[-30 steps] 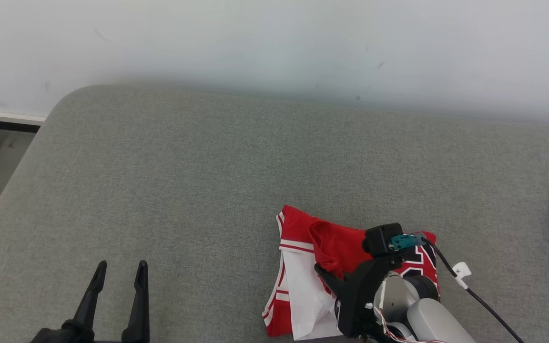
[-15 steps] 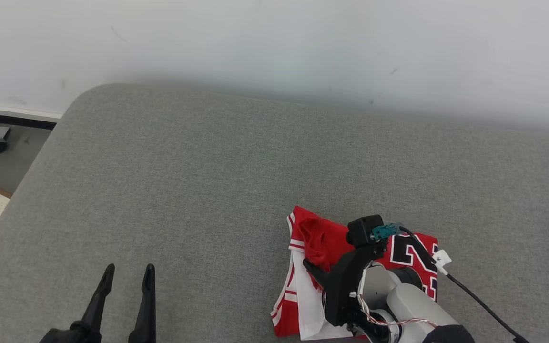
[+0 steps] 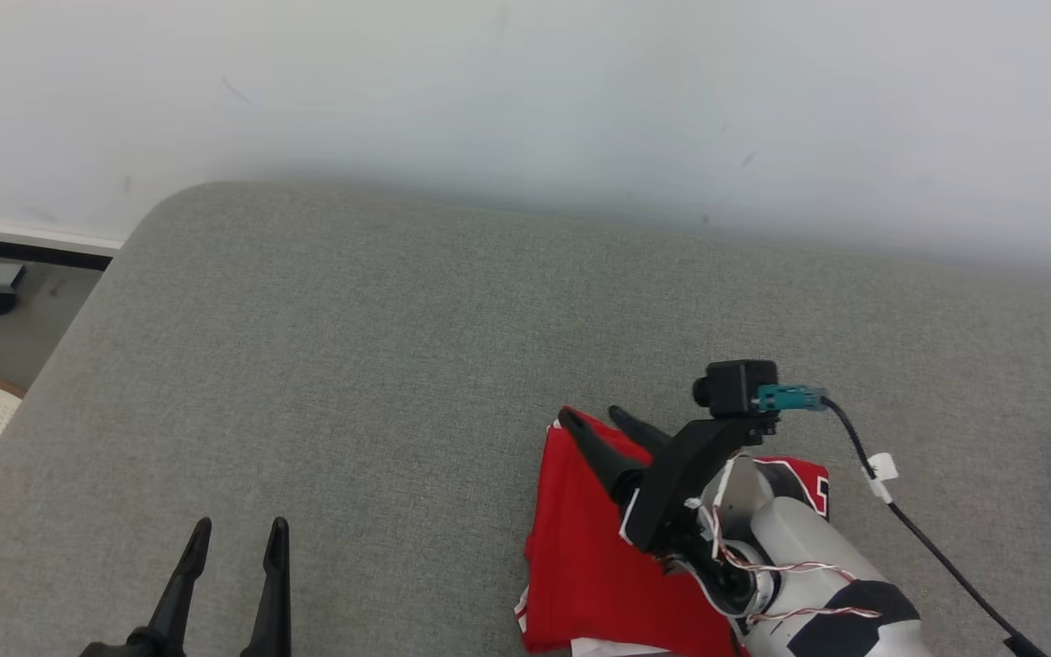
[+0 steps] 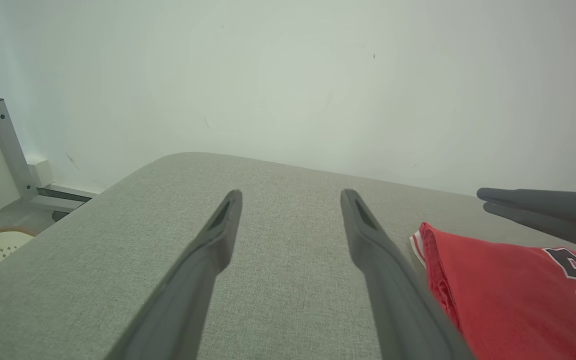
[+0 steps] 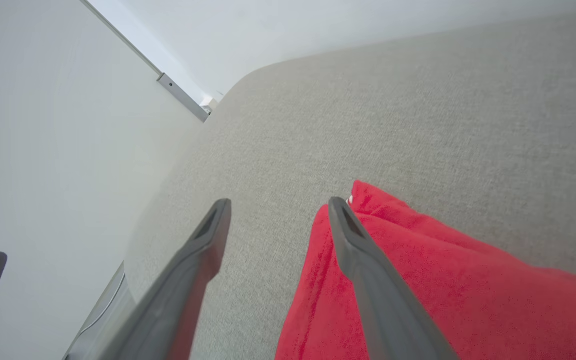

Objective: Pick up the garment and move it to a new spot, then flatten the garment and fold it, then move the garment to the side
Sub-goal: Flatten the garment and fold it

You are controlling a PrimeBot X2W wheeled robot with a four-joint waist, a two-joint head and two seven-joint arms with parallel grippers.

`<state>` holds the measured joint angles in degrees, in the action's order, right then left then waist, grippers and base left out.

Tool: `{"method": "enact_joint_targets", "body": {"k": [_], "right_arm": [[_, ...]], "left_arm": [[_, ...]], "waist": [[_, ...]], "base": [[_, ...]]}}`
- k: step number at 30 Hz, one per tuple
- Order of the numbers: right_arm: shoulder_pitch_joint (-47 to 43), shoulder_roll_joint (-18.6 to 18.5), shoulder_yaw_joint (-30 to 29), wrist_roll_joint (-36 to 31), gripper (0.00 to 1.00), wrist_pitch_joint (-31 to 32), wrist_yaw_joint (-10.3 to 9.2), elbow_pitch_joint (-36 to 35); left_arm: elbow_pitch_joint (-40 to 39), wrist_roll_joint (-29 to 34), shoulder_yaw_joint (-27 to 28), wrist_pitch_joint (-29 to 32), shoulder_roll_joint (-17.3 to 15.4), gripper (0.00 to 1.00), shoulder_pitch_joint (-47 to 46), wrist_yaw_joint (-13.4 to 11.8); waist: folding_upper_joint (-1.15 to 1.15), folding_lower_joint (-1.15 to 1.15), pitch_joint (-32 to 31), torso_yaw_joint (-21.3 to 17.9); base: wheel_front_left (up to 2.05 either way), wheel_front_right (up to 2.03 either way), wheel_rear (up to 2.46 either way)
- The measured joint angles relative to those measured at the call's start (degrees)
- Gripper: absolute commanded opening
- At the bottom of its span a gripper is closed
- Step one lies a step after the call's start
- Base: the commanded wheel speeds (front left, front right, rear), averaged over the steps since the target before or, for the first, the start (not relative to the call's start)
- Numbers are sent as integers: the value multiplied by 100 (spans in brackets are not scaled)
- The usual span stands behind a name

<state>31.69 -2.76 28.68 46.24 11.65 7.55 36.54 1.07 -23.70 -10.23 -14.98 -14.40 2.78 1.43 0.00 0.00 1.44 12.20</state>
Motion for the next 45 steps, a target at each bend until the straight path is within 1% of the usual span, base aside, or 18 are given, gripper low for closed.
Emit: {"method": "enact_joint_targets", "body": {"k": [2, 4, 6, 8, 10, 12, 13, 15, 16, 18, 21, 25, 29, 32, 38, 45], "right_arm": [[5, -2, -382, -311, 100, -127, 0, 97], [-6, -4, -909, -817, 100, -243, 0, 213], [-69, -23, -1560, -1405, 100, -314, 0, 248], [-285, -36, -2217, -1861, 100, -309, 0, 94], [-580, -32, -2757, -2338, 100, -281, 0, -286], [-914, -29, -3201, -2831, 100, -223, 0, -858], [-1330, -26, -3505, -3100, 100, -162, 0, -1496], [-1772, -25, -3645, -3214, 100, -187, 0, -2089], [-1772, -25, -3645, -3214, 100, -187, 0, -2089], [-2184, -19, -3700, -3240, 100, -328, 0, -2551], [-2678, -14, -3621, -3266, 100, -691, 0, -3048], [-3092, -13, -3448, -3268, 100, -1166, 0, -3274], [-3306, -10, -3301, -3343, 100, -1574, 0, -3182], [-3388, -10, -3254, -3426, 100, -1714, 0, -2936], [-3356, -9, -3033, -3783, 100, -1726, 0, -2458], [-3177, -11, -3016, -3804, 100, -1772, 0, -2368]], "left_arm": [[-32, 1, -1, -5, -16, 100, 74, -25], [-62, 1, 4, -4, -33, 100, 89, -43], [-101, 1, -3, 1, -42, 100, 120, -45], [-114, 1, -20, 14, -45, 100, 192, -52], [-127, 1, -35, 20, -47, 100, 195, -63], [-130, 0, -41, 20, -47, 100, 196, -89], [-127, -8, -27, 20, -43, 100, 196, -92], [-120, -59, 3, 19, -15, 100, 196, -96], [-120, -59, 3, 19, -15, 100, 196, -96], [-99, -80, 69, 18, 22, 100, 197, -114], [-25, -115, 142, 10, 127, 100, 199, -126], [24, -166, 346, -5, 283, 100, 209, -83], [60, -91, 545, -5, 405, 100, 266, 78], [157, 3, 688, -7, 500, 100, 335, 187], [330, 138, 900, -7, 645, 100, 464, 419], [415, 296, 1036, -5, 694, 100, 514, 557]], "waist": [[0, 0, -35, -35], [0, 0, -67, -77], [0, 0, -92, -127], [0, 0, -120, -175], [0, 0, -149, -225], [0, 0, -175, -277], [0, 0, -192, -335], [0, 0, -206, -400], [0, 0, -206, -400], [0, 0, -220, -470], [0, 0, -242, -578], [0, 0, -267, -725], [0, 0, -306, -843], [0, 0, -347, -907], [0, 0, -394, -1018], [0, 0, -385, -1029]], "base": [[0, 0, 0], [0, 0, 0], [0, 0, 0], [0, 0, 0], [0, 0, 0], [0, 0, 0], [0, 0, 0], [0, 0, 0], [0, 0, 0], [0, 0, 0], [0, 0, 0], [0, 0, 0], [0, 0, 0], [0, 0, 0], [0, 0, 0], [0, 0, 0]]}}
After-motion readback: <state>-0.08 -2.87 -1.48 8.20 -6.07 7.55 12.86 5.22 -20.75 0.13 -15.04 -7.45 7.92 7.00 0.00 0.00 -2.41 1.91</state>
